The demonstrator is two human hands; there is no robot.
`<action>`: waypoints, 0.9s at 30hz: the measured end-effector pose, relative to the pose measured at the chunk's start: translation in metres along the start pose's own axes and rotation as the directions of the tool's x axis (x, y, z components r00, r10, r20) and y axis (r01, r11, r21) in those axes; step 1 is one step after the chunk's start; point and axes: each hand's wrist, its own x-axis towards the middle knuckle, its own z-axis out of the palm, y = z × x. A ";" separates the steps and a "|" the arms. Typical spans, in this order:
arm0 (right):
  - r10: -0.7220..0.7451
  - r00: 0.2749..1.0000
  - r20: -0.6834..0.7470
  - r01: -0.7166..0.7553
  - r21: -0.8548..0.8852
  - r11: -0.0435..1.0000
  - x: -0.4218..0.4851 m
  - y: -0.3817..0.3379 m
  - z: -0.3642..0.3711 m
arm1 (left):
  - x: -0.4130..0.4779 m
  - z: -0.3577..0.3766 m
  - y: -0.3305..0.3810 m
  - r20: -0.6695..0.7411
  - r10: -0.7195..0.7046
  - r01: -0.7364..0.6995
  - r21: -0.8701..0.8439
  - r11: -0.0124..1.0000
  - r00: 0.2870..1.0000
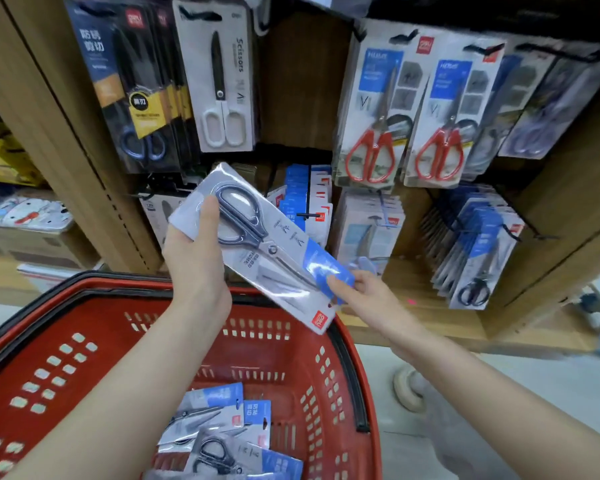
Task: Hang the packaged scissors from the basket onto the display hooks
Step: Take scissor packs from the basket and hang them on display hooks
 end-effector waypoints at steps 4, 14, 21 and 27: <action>0.045 0.998 0.034 -0.052 0.241 0.969 -0.020 0.008 -0.030 | -0.017 0.010 -0.004 0.148 -0.091 0.103 -0.074 0.992 0.985; 0.093 0.887 -0.453 0.259 0.654 0.711 -0.034 0.027 -0.136 | -0.066 0.029 -0.082 0.567 -0.389 -0.089 0.639 0.764 0.726; 0.082 0.819 -0.568 0.386 0.651 0.654 -0.048 0.054 -0.171 | -0.099 0.088 -0.147 0.645 -0.385 -0.227 0.660 0.716 0.659; 0.001 0.642 -0.767 0.304 0.256 0.917 -0.017 0.073 -0.227 | -0.103 0.159 -0.163 0.787 -0.264 -0.627 0.608 0.487 0.558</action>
